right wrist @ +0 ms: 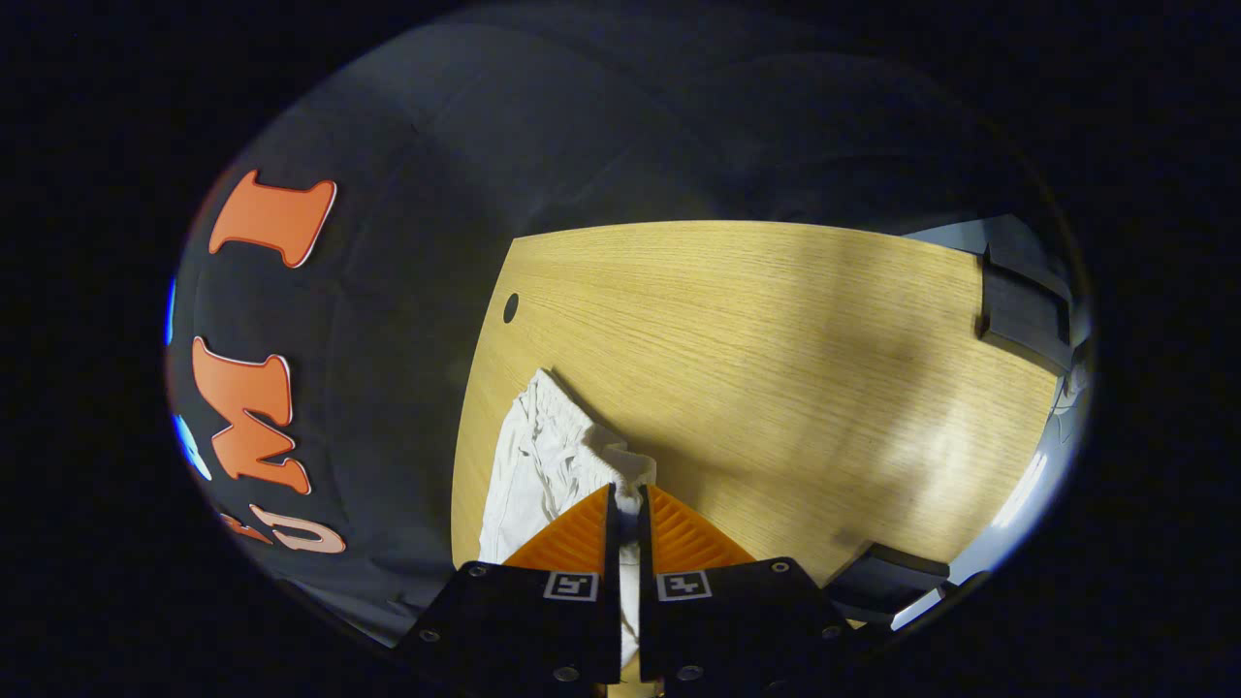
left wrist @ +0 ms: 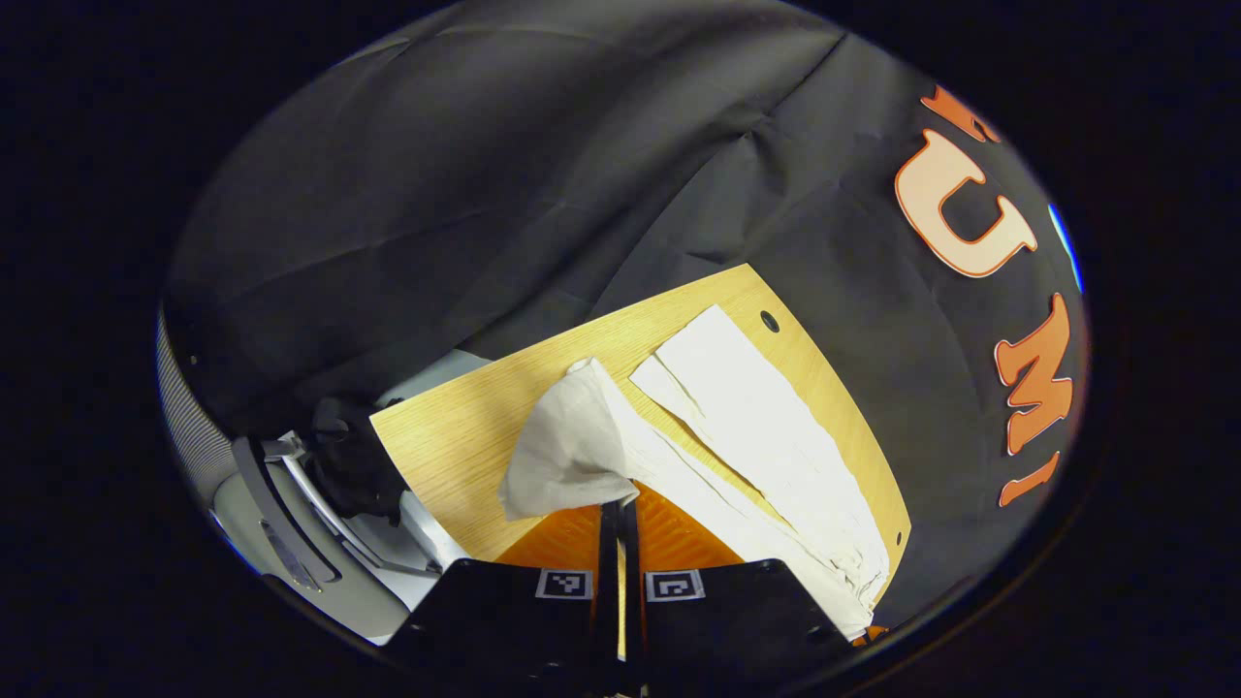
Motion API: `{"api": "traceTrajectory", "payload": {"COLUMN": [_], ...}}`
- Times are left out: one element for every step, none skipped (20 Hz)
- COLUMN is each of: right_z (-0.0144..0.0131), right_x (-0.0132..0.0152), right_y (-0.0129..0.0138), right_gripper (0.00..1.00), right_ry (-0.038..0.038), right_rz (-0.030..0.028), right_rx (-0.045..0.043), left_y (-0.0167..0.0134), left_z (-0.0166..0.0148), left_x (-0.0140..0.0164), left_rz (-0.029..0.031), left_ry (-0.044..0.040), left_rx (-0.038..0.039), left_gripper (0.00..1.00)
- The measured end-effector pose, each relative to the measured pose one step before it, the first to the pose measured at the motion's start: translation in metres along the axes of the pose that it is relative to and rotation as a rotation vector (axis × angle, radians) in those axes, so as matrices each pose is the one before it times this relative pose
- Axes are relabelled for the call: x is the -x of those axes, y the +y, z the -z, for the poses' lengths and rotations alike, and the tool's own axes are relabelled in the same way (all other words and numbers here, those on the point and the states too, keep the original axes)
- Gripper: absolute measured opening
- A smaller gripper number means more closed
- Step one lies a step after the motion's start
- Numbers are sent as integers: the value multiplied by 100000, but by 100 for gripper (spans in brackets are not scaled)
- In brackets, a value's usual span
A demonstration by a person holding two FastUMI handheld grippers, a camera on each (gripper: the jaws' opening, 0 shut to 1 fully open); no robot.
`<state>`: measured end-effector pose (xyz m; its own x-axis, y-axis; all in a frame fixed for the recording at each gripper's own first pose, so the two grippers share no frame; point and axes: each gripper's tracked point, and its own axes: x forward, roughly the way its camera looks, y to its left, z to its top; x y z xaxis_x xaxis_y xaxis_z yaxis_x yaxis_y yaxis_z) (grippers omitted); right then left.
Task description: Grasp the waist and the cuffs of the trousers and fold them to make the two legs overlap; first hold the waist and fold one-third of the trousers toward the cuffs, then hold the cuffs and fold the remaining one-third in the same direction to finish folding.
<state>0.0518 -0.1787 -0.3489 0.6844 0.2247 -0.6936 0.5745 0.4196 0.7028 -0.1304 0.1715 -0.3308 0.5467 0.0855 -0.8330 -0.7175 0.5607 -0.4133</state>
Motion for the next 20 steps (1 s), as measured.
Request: {"api": "traceTrajectory", "payload": {"right_z": [-296,19,-69,-6,-34,45,-171,-79,-272,-206,-140,-84,-55,-145,-132,-31,-153,-56,-67,31], "right_x": [52,82,10,-43,-139,181,-59,179,74,68,-44,71,-84,-269,-327,-94,-396,-433,-445,-587], "right_y": [22,32,236,418,210,488,538,812,758,737,764,793,691,651,652,586,658,643,353,339], "right_gripper": [8,8,7,8,7,8,8,8,8,8,7,8,8,8,8,8,8,8,8,8], "right_ry": [-344,311,-351,-303,-146,-201,-692,-360,-632,-658,-645,-527,-62,-544,-72,-93,-248,274,5,496], "right_rz": [157,-36,-194,-230,700,-15,-229,-1099,-1134,-793,-544,-396,-77,356,541,328,-14,463,1071,1265], "right_rx": [-31,70,-641,-220,38,-34,-622,-825,-811,-720,-649,-181,352,246,-328,-975,-1433,-489,-67,-280], "left_y": [73,102,-176,-290,-466,-739,-760,-1124,-1053,-847,-878,-660,-816,-850,-901,-647,-672,-486,-432,-362], "left_z": [-110,-83,-137,-218,-557,-810,-997,-1188,-1058,-776,-1029,-789,-983,-784,-1025,-871,-1070,-1000,-602,-316], "left_x": [-11,-26,-18,-16,-218,-435,-542,-540,-648,-509,-651,-431,-685,-643,-673,-873,-764,-880,-778,-849], "left_rz": [-618,-890,9,551,670,664,954,1269,1489,952,1063,563,687,756,1025,1071,1153,543,103,-253], "left_ry": [272,144,588,324,-275,148,29,-419,23,80,766,56,383,311,-166,-302,-36,102,739,1350], "left_rx": [195,-692,-463,-916,-1820,-2151,-1754,-1620,-1716,-1505,-2116,-2054,-2281,-1656,-927,-753,-1152,-1346,-888,-310], "left_gripper": [7,6,7,7,6,6,7,7,8,6,7,7,7,6,7,8,7,7,7,6]}}
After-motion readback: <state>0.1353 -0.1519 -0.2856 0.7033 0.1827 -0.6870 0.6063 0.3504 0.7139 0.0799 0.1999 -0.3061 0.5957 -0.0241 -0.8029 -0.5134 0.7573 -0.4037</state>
